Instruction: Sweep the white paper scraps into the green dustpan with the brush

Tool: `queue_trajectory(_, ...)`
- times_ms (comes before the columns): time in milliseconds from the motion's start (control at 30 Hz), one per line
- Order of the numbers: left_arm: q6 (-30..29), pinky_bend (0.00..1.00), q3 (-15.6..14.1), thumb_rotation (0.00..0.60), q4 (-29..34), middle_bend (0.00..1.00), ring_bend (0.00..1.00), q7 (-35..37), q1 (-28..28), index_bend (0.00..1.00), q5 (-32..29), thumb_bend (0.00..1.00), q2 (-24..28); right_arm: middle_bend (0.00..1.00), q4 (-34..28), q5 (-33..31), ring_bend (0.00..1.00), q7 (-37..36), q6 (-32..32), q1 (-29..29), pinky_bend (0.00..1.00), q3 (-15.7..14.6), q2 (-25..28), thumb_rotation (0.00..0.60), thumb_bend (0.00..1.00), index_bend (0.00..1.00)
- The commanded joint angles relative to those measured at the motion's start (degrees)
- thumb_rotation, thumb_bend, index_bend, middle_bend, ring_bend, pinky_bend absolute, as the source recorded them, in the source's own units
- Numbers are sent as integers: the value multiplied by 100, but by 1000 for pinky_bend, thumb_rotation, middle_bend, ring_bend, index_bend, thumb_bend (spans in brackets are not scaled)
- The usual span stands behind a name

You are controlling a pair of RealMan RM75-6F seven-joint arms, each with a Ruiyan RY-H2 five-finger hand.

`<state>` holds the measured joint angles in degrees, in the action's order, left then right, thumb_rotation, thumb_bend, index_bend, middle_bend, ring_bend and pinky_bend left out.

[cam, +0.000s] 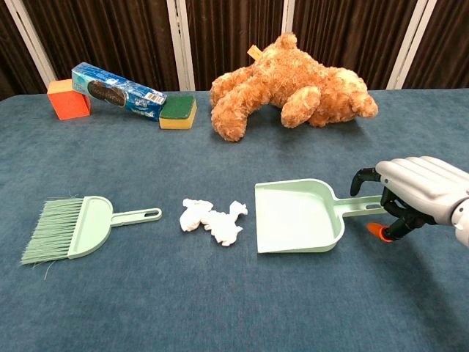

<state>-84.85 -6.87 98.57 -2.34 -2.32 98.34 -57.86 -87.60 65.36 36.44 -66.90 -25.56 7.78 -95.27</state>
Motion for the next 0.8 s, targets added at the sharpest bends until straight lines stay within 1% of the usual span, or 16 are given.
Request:
queue_trajectory(33,6,0,1,600,6,0,0,-6,-1,0,-5,0,-3,924,54,13,895,-59,14,-23,911,-14,4,600,365,376)
queue_trajectory(267,17,0,11,600,23,0,0,-24,-6,0,-26,0,-3,924,152,-13,895,-116,43,-64,911,-20,12,600,375,421)
queue_trajectory(367,19,0,11,600,18,0,0,-31,-5,0,-28,0,-7,924,197,6,895,-170,41,-75,911,-28,11,600,425,481)
queue_trajectory(433,24,0,10,600,18,0,0,-38,-6,0,-30,0,-8,924,227,15,895,-198,51,-87,911,-32,17,600,477,529)
queue_trajectory(533,39,0,7,600,27,0,0,-46,-10,0,-35,0,-7,924,247,33,895,-231,66,-107,911,-37,42,600,513,562)
queue_trajectory(633,116,0,-4,600,68,0,0,-45,-37,0,-56,0,2,924,139,116,895,-65,-31,-138,911,-75,-47,600,517,580)
queue_trajectory(800,434,0,3,600,337,0,0,-33,-177,0,-227,0,133,924,123,216,895,-86,-45,-158,911,-108,42,600,517,590)
